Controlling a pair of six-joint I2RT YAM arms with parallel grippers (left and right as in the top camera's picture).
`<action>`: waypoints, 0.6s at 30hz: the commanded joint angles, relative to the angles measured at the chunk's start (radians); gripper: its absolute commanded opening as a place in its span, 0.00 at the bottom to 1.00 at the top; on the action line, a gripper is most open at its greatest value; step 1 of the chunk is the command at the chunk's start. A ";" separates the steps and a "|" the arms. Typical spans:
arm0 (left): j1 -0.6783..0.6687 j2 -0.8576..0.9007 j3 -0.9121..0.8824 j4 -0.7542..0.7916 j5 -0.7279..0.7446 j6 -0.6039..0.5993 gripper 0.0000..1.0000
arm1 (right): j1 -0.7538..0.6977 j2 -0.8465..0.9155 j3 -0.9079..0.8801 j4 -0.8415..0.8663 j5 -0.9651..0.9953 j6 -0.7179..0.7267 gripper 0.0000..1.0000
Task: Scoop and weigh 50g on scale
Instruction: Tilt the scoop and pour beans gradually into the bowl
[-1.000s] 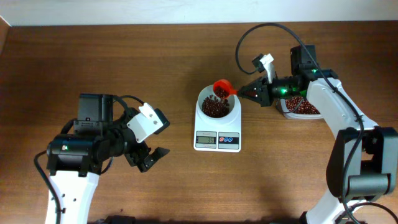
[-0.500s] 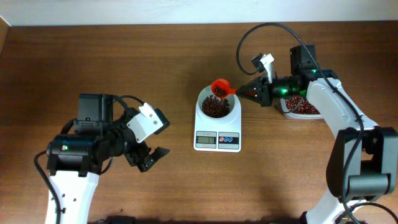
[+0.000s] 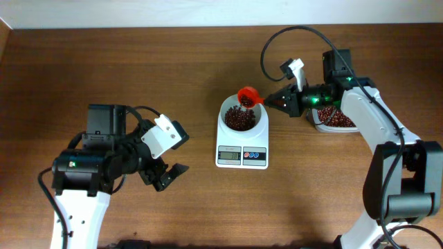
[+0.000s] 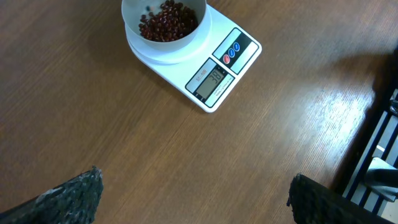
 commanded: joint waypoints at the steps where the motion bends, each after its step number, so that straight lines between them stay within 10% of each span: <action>1: 0.005 -0.002 0.008 -0.001 0.017 0.013 0.99 | 0.016 -0.007 0.010 0.008 -0.053 0.003 0.04; 18: 0.005 -0.002 0.008 -0.002 0.017 0.013 0.99 | 0.053 -0.085 0.022 -0.127 0.043 0.056 0.04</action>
